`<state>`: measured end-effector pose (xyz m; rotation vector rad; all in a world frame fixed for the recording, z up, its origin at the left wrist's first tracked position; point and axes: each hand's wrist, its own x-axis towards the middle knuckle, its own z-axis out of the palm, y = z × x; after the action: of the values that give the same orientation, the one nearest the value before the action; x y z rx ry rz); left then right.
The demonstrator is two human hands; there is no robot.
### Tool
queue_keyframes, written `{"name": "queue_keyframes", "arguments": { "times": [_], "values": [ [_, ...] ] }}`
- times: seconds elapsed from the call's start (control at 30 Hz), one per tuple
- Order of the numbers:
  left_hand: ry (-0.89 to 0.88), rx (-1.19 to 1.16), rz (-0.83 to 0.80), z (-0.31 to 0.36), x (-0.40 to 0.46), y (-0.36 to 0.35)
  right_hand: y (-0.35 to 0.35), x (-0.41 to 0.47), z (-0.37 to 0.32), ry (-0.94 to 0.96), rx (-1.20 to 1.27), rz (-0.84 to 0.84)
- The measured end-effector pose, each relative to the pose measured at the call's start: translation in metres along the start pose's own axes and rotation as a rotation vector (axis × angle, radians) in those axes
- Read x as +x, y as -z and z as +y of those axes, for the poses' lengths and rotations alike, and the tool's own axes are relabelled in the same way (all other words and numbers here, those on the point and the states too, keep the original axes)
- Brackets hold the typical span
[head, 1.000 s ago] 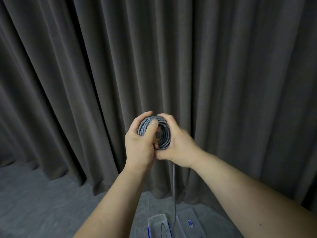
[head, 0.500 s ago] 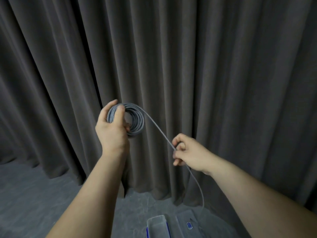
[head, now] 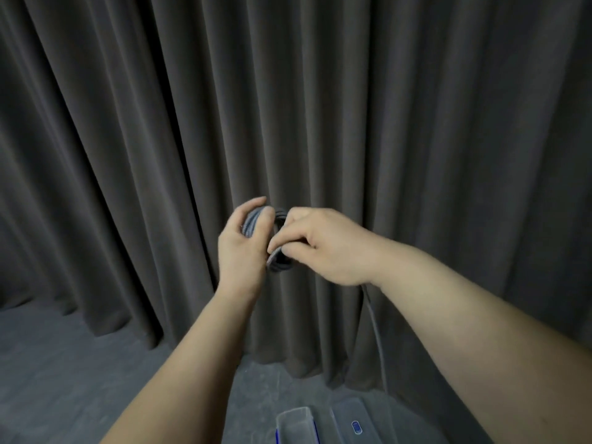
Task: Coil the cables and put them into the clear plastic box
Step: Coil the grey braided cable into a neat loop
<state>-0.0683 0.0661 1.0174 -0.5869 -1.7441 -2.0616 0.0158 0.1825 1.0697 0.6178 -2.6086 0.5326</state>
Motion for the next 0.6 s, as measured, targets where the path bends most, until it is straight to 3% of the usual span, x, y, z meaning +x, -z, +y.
{"name": "queue_keyframes", "arguments": {
  "times": [0.23, 0.33, 0.47, 0.6],
  "values": [
    [0.234, -0.338, -0.134, -0.001, -0.019, -0.011, -0.027, 0.004, 0.023, -0.261, 0.468, 0.419],
    [0.183, -0.330, -0.178, -0.003, -0.020, -0.014, -0.027, 0.002, 0.028, -0.413, 0.319, 0.536],
    [0.117, -0.216, -0.222, -0.007, -0.021, -0.018, -0.024, 0.003, 0.027, -0.350, 0.321, 0.531],
    [0.092, -0.183, -0.220, -0.010, -0.021, -0.018, -0.011, 0.002, 0.038, -0.300, 0.531, 0.302]
  ]
}}
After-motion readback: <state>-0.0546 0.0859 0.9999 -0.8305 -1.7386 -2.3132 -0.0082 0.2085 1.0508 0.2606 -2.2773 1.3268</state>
